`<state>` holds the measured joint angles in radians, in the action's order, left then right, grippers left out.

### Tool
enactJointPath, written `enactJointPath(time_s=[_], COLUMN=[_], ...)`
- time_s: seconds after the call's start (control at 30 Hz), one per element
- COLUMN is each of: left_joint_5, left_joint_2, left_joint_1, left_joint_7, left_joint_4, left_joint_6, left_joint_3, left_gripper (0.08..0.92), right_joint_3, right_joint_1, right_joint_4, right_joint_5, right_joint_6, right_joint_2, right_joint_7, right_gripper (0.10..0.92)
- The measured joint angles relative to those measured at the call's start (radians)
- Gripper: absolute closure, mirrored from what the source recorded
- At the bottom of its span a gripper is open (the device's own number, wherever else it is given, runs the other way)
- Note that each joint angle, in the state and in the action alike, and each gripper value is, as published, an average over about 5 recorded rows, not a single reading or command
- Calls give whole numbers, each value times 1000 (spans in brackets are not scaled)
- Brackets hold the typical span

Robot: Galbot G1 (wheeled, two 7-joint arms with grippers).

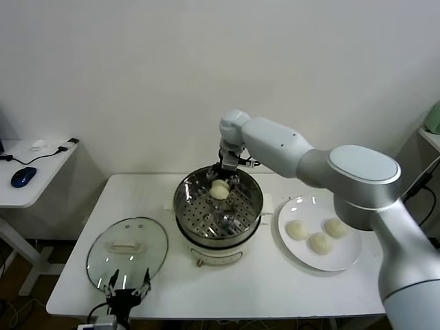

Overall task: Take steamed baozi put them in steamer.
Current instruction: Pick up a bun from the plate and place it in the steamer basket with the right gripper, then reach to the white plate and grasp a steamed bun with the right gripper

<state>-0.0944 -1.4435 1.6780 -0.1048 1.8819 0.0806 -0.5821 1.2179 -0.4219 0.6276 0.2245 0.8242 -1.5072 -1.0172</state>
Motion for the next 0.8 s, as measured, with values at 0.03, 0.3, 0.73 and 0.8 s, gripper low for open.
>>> enactJointPath(time_s=[0.03, 0.3, 0.73, 0.8], left_joint_5=[0, 6, 15, 15], left_joint_2=[-1, -7, -10, -10], left_joint_1=[-1, 1, 0, 0], left_joint_7=[-1, -2, -1, -2], left_joint_4=[0, 8, 12, 13], left_joint_6=[1, 3, -3, -3], left_joint_3=[0, 5, 21, 22], left_gripper=[177, 177, 177, 177], right_joint_3=[-1, 74, 531, 605], right_joint_1=[-2, -101, -491, -541], right_joint_4=[0, 62, 351, 405], right_joint_5=[-2, -166, -625, -664], right_joint_6=[0, 0, -17, -50], right_joint_2=[1, 50, 337, 390], right_joint_7=[0, -37, -79, -71], right_gripper=[203, 203, 203, 203])
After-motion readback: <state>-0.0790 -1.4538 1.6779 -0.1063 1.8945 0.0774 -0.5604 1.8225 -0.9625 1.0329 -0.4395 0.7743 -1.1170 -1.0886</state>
